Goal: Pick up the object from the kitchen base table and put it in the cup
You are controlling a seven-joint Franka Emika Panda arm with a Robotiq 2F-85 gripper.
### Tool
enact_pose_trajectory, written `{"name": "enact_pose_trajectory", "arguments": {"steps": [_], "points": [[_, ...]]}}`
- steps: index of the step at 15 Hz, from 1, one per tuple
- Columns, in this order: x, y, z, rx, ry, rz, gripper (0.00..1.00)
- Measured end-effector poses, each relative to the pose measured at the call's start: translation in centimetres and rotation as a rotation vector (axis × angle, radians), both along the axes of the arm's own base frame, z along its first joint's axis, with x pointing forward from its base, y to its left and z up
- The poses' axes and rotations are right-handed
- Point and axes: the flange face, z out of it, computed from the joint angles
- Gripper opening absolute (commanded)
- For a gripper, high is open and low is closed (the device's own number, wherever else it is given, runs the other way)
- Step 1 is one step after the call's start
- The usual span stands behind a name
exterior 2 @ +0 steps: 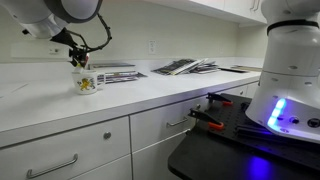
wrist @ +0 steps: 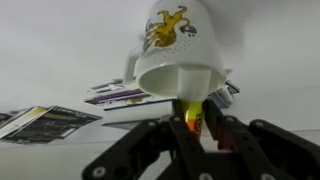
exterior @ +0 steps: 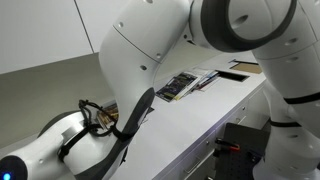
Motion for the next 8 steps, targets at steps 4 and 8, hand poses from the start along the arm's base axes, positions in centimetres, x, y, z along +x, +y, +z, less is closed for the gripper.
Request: {"name": "enact_pose_trajectory", "arguments": {"steps": [4, 8], "points": [[-0.83, 0.35, -0.63, -0.028, 0.016, -0.006, 0.69], [-1.12, 0.88, -0.46, -0.019, 0.014, -0.002, 0.98]]}}
